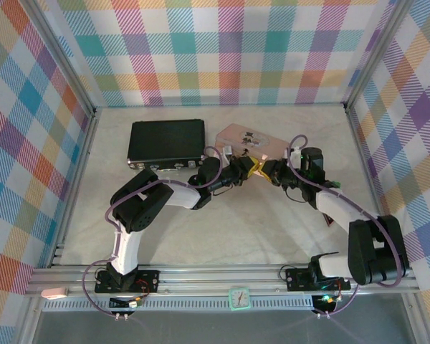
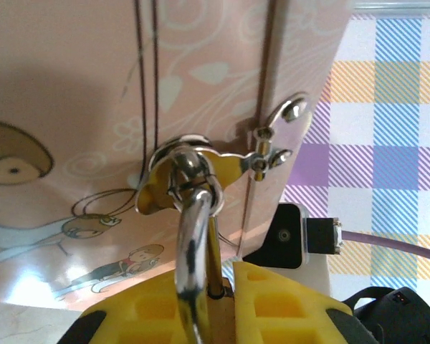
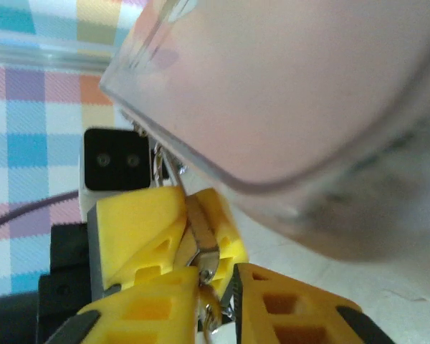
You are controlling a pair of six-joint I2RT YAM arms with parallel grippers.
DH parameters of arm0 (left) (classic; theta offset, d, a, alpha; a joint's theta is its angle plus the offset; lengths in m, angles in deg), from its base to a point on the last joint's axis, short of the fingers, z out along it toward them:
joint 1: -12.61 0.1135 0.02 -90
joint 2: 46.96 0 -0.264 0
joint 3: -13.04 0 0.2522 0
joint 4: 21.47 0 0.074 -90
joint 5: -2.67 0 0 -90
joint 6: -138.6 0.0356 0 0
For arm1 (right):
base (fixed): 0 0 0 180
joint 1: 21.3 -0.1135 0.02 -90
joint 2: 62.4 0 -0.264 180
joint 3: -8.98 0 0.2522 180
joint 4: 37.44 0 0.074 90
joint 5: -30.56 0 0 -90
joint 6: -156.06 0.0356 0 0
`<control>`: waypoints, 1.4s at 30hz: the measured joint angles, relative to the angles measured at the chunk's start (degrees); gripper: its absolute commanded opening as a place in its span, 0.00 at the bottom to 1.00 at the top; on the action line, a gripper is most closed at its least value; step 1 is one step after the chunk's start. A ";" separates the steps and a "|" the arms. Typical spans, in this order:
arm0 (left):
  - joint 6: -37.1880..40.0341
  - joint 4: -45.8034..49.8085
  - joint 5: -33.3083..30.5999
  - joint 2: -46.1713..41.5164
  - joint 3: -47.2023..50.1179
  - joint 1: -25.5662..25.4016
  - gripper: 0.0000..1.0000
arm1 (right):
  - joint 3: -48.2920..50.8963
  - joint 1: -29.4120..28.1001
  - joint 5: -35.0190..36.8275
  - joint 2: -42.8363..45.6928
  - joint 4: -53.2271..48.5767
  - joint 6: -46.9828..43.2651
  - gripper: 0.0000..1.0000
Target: Unlock the padlock with the key
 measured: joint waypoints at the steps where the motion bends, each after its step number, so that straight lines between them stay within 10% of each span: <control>1: 0.24 -0.02 0.04 0.00 0.00 -0.24 0.00 | 0.33 0.22 1.60 1.25 -0.66 -0.39 0.38; 11: 2.91 1.77 -1.90 0.00 -0.26 -1.09 0.00 | 6.03 0.74 7.13 11.72 -5.11 -2.99 0.54; 42: 1.18 3.04 -4.35 0.96 -2.08 -1.46 0.00 | 9.31 -2.01 6.49 1.44 17.75 4.37 0.07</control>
